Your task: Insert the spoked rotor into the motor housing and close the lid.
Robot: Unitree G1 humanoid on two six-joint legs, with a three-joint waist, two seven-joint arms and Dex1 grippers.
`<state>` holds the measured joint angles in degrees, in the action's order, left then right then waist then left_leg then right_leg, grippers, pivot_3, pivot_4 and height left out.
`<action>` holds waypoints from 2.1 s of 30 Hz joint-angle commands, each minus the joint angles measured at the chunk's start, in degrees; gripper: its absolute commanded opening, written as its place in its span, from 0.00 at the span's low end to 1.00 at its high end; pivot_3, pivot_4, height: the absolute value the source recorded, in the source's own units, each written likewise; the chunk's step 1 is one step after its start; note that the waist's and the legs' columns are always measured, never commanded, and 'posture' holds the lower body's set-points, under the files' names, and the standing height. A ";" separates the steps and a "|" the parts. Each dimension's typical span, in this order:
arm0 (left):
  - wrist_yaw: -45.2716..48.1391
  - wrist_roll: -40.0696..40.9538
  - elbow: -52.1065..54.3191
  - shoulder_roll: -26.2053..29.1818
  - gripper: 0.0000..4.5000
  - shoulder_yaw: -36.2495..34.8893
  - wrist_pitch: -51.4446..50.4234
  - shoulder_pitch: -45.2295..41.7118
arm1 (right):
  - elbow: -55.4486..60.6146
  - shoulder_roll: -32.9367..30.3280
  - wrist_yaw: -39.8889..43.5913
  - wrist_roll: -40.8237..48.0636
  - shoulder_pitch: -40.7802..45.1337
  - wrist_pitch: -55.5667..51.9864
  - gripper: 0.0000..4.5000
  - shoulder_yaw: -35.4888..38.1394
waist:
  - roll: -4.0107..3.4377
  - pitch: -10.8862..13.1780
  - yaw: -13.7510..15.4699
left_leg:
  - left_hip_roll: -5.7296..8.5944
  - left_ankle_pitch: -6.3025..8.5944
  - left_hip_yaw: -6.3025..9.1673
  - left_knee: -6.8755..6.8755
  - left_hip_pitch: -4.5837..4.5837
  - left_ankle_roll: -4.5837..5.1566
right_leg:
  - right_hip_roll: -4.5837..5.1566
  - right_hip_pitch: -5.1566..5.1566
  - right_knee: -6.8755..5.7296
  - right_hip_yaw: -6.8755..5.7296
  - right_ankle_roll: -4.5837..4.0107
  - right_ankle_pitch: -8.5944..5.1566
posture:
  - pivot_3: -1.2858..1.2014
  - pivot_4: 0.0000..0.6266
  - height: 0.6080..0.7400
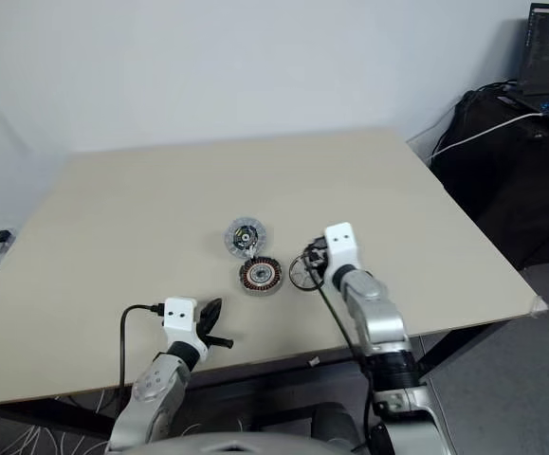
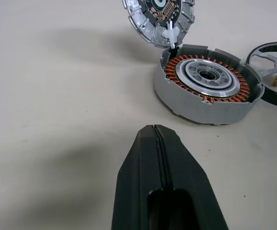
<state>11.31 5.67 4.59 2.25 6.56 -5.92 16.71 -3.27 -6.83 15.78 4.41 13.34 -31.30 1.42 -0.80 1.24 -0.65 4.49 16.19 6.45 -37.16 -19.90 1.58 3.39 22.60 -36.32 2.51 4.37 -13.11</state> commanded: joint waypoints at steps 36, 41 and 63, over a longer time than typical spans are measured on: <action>0.84 0.02 2.83 1.00 0.00 0.01 -0.70 -0.68 | -0.36 10.59 -7.83 27.65 0.86 -20.20 0.91 17.67 | -0.22 0.16 -0.03 | -0.01 0.01 0.00 0.04 -0.05 0.03 | 0.03 0.04 0.06 -0.02 0.01 0.00 | 0.52 0.00 1.00; 0.76 -0.04 2.85 1.03 0.00 -0.01 -0.72 -0.68 | -1.00 11.06 -6.94 30.17 1.04 -21.51 0.71 18.17 | -0.23 0.16 -0.04 | -0.02 0.01 0.00 0.04 -0.05 0.03 | 0.02 0.04 0.06 -0.02 0.01 -0.01 | 0.52 0.00 1.00; 0.96 0.21 2.64 0.99 0.00 0.00 -1.21 -1.07 | 8.60 17.59 -11.76 45.70 -0.55 -24.73 0.09 18.21 | -0.44 0.31 -0.19 | -0.05 0.01 0.02 0.07 -0.14 0.03 | 0.00 0.14 0.10 -0.03 0.02 -0.01 | 0.52 0.00 1.00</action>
<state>12.19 5.58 4.66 3.09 6.78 -7.34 16.38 3.47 5.92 4.47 47.66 13.04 -54.58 22.33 -1.24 1.55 -0.84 4.44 16.20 6.47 -37.08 -20.05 1.61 3.40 22.74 -36.22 2.49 4.38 -13.12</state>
